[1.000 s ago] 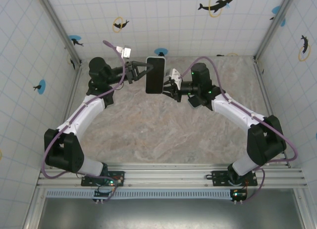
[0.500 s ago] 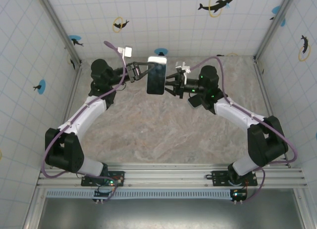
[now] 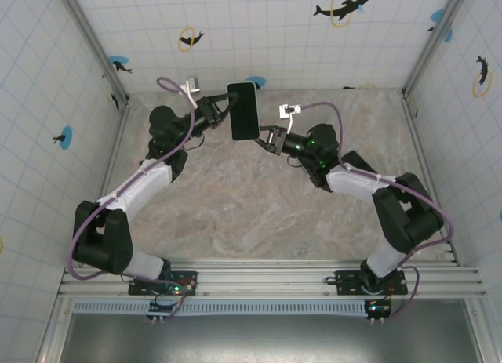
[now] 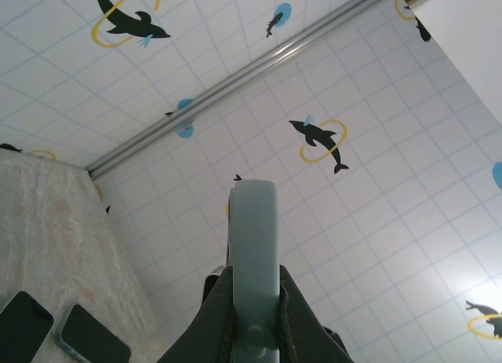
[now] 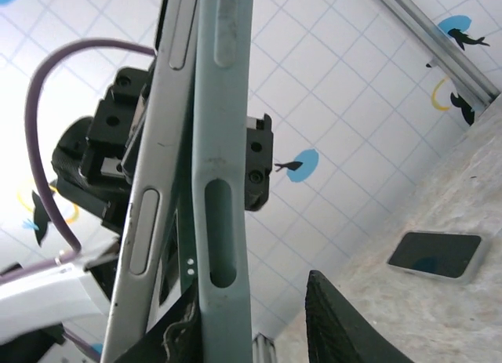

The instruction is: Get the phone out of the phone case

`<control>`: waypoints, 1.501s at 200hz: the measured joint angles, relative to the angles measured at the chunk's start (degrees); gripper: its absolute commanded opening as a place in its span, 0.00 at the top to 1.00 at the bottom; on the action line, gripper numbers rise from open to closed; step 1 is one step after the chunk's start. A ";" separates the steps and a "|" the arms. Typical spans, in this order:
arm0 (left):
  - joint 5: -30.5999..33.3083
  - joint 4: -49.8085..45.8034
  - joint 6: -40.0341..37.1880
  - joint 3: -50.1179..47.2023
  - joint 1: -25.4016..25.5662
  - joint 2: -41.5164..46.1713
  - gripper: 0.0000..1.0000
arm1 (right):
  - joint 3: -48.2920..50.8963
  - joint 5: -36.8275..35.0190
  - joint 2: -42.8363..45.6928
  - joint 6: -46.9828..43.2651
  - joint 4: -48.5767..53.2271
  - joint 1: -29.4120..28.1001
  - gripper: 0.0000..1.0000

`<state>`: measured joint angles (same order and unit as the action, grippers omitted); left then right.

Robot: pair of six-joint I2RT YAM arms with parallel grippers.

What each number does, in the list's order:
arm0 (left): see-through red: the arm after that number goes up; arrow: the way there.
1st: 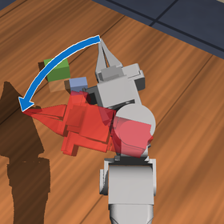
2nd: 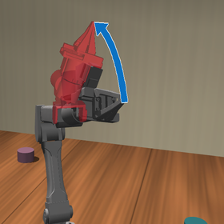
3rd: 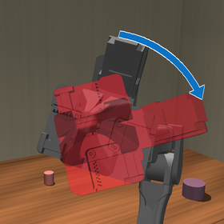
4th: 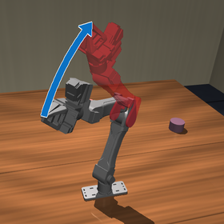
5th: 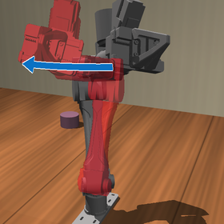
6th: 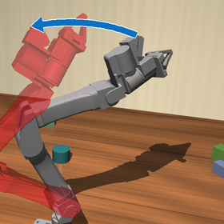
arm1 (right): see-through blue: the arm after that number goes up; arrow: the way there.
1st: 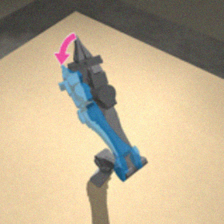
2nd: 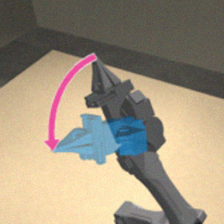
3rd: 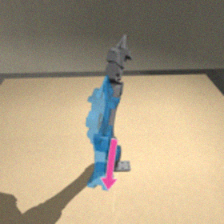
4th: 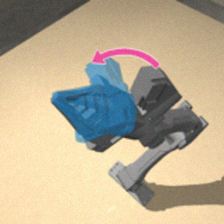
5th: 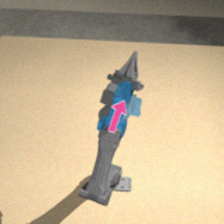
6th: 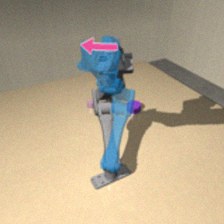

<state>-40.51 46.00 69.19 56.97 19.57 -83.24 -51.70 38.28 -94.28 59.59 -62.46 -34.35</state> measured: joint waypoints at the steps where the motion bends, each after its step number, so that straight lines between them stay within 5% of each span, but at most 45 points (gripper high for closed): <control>1: 0.13 0.00 0.09 -0.04 0.00 0.00 1.00 | 0.09 -0.15 -0.04 0.35 -0.22 -0.04 0.71; 67: 2.27 0.00 1.57 -0.15 0.04 -1.18 1.00 | 1.16 -4.02 -1.01 8.00 -5.53 -0.61 0.92; 210: 4.15 -6.25 1.16 -0.15 -0.13 -3.91 0.32 | 1.75 -5.92 -1.36 14.27 -7.17 -0.42 0.98; 300: 10.10 -16.63 1.27 -5.40 -0.09 4.11 0.30 | 1.73 -9.97 -2.45 13.86 -7.10 0.35 0.96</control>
<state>-30.41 29.36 70.46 51.57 19.49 -79.13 -49.98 28.32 -96.73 73.45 -69.56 -34.00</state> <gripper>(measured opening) 0.705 0.119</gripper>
